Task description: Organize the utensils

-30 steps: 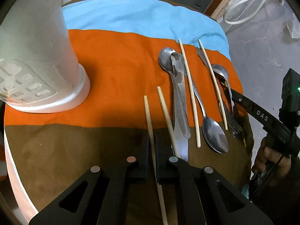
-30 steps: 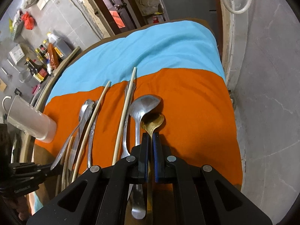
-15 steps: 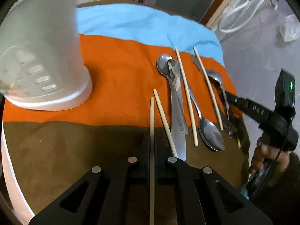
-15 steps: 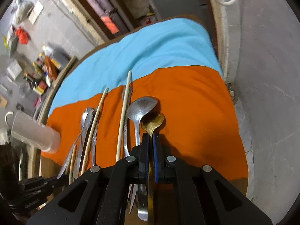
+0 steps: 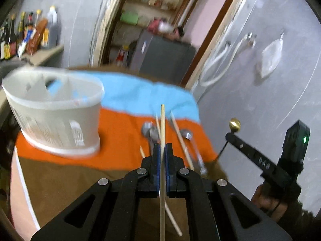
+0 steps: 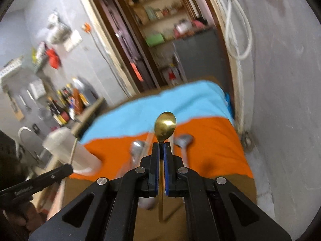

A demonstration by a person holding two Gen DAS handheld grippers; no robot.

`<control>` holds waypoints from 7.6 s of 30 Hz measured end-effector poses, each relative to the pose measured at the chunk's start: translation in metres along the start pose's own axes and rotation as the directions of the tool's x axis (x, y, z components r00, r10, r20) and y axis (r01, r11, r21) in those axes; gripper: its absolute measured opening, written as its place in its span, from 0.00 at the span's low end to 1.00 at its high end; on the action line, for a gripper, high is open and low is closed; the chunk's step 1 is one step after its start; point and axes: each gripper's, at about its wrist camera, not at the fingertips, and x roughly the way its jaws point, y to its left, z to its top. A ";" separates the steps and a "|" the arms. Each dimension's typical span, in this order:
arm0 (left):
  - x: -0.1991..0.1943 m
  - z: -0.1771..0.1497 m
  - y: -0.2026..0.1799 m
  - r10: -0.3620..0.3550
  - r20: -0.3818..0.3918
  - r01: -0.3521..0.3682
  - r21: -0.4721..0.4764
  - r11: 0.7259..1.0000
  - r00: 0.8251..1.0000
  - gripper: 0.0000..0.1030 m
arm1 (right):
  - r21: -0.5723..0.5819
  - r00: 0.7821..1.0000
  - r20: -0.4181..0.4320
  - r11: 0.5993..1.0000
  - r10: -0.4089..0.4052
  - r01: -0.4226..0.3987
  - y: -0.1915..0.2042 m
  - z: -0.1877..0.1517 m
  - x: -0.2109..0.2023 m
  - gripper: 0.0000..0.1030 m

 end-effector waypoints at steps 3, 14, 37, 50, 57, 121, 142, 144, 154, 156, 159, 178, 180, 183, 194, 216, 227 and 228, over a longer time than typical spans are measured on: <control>-0.020 0.023 0.008 -0.018 0.083 0.019 -0.018 1.000 0.996 0.02 | -0.033 0.996 0.066 0.998 0.053 -0.051 0.029 0.016 -0.005 0.01; -0.099 0.103 0.093 0.037 0.341 0.007 -0.127 0.992 0.939 0.02 | -0.143 0.964 0.150 0.970 0.218 -0.197 0.125 0.062 0.005 0.01; -0.064 0.123 0.215 0.249 0.523 -0.173 -0.191 0.966 0.815 0.02 | -0.353 0.973 -0.035 0.908 0.228 -0.226 0.204 0.032 0.084 0.01; -0.055 0.088 0.201 0.242 0.415 -0.206 -0.131 0.970 0.877 0.15 | -0.310 0.967 -0.130 0.917 0.219 -0.250 0.194 0.014 0.105 0.11; -0.068 0.079 0.183 0.229 0.367 -0.194 -0.131 0.972 0.902 0.44 | -0.275 0.972 -0.070 0.933 0.223 -0.234 0.186 0.022 0.087 0.28; 0.116 -0.050 0.027 0.274 -0.214 -0.252 0.125 0.960 0.938 0.20 | -0.109 0.955 -0.275 0.991 -0.108 0.081 -0.058 -0.028 0.076 0.52; 0.145 -0.041 0.019 0.332 -0.293 -0.271 0.231 0.935 0.896 0.03 | -0.274 0.890 -0.371 0.947 -0.263 0.166 -0.028 -0.002 0.134 0.11; 0.140 -0.042 0.019 0.299 -0.299 -0.243 0.210 0.947 0.906 0.02 | -0.254 0.893 -0.376 0.954 -0.247 0.157 -0.029 -0.003 0.133 0.05; 0.100 -0.051 0.030 0.166 -0.230 -0.165 0.025 0.986 0.959 0.02 | -0.077 0.961 -0.260 0.994 -0.092 0.074 -0.037 -0.022 0.087 0.03; 0.090 -0.052 0.032 0.147 -0.193 -0.150 -0.001 0.989 0.970 0.02 | -0.063 0.978 -0.199 0.997 -0.062 0.050 -0.037 -0.026 0.072 0.03; 0.076 -0.051 0.031 0.138 -0.132 -0.141 -0.014 0.990 0.982 0.02 | -0.052 0.994 -0.107 0.999 -0.021 0.015 -0.033 -0.028 0.054 0.03; -0.026 0.007 0.029 0.168 0.299 -0.176 -0.001 0.984 0.939 0.02 | -0.066 0.990 0.109 0.994 0.089 -0.082 0.035 0.001 0.009 0.03; -0.036 0.018 0.035 0.166 0.335 -0.171 -0.012 0.985 0.927 0.02 | -0.083 0.984 0.129 0.990 0.126 -0.116 0.054 0.010 0.007 0.03; -0.055 0.042 0.055 0.163 0.397 -0.157 -0.048 0.986 0.903 0.02 | -0.117 0.967 0.166 0.977 0.194 -0.176 0.084 0.028 0.012 0.03; -0.099 0.119 0.177 0.250 0.601 -0.154 -0.207 0.966 0.759 0.02 | -0.100 0.859 0.315 0.915 0.403 -0.392 0.165 0.070 0.072 0.03; -0.098 0.098 0.212 0.353 0.762 -0.193 -0.297 0.935 0.543 0.02 | -0.209 0.845 0.336 0.908 0.415 -0.363 0.190 0.018 0.124 0.03; -0.103 0.074 0.205 0.454 0.794 -0.241 -0.387 0.890 0.405 0.02 | -0.347 0.854 0.361 0.904 0.375 -0.250 0.204 -0.009 0.128 0.03; -0.103 0.073 0.204 0.459 0.795 -0.246 -0.390 0.887 0.397 0.02 | -0.350 0.853 0.363 0.903 0.375 -0.248 0.204 -0.012 0.129 0.03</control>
